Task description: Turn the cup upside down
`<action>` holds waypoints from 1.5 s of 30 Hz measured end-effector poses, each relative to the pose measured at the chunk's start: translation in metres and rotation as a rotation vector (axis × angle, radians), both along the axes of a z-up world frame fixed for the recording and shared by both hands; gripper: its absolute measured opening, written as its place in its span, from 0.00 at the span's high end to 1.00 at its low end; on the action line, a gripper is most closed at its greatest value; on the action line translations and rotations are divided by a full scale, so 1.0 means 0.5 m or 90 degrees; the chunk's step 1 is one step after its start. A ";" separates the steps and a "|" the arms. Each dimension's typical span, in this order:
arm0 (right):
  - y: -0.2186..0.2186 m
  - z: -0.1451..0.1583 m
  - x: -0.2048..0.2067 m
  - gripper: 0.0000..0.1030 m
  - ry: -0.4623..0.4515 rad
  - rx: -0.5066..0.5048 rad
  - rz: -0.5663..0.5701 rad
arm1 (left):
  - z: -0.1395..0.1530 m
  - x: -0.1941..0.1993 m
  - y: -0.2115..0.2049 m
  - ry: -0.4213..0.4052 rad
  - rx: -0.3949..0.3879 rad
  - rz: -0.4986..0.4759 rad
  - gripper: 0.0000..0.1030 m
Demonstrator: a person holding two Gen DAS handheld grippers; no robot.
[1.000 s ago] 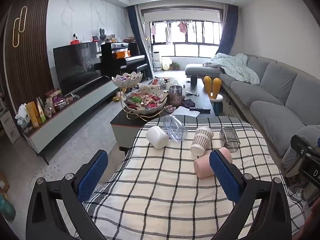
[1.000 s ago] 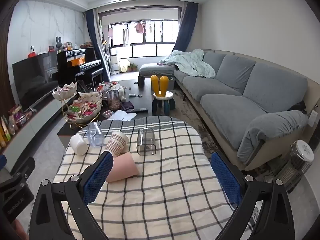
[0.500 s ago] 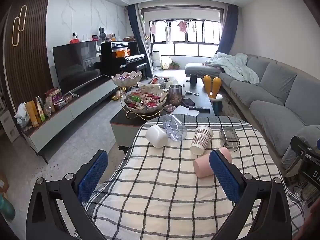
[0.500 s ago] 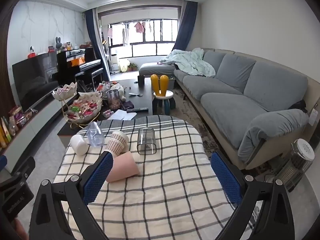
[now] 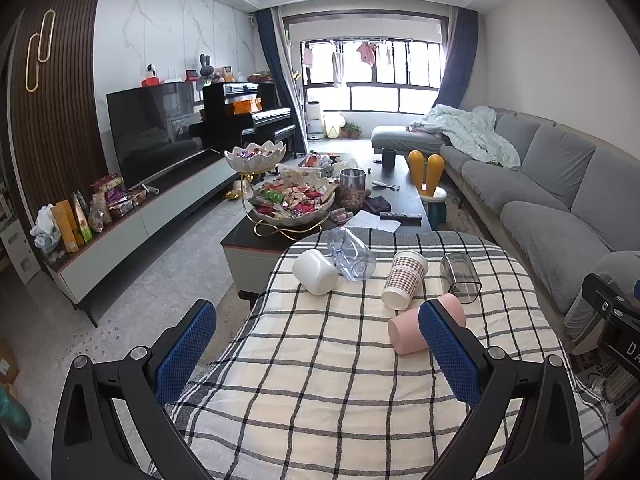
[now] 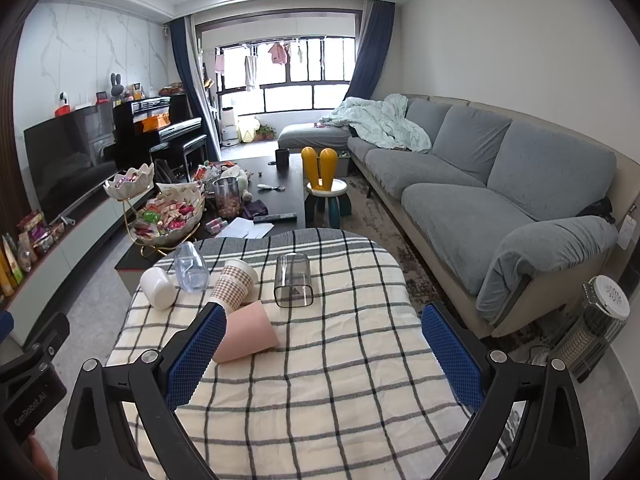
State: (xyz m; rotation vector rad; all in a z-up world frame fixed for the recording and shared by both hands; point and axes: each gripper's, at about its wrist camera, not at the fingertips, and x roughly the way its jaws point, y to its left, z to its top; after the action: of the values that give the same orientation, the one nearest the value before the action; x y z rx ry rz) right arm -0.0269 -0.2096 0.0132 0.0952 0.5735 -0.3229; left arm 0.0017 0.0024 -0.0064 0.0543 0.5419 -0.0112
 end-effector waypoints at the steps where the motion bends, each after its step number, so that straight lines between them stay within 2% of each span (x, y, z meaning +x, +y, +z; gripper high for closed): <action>1: 0.000 0.000 0.000 0.04 0.001 0.000 0.000 | 0.000 -0.001 0.000 -0.001 0.001 0.000 0.00; 23: -0.001 -0.001 0.000 0.04 0.002 0.002 0.000 | -0.007 0.004 0.008 0.003 -0.002 -0.001 0.00; 32: -0.001 -0.001 -0.001 0.04 0.003 0.003 0.000 | -0.029 0.000 -0.011 0.003 -0.002 -0.002 0.00; 45: -0.003 0.003 0.003 0.04 0.003 0.003 0.000 | -0.023 0.001 -0.014 0.008 -0.005 -0.003 0.00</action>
State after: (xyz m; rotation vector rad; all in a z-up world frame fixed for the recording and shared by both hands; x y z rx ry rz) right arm -0.0253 -0.2111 0.0149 0.0994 0.5791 -0.3213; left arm 0.0024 -0.0048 -0.0180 0.0479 0.5542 -0.0177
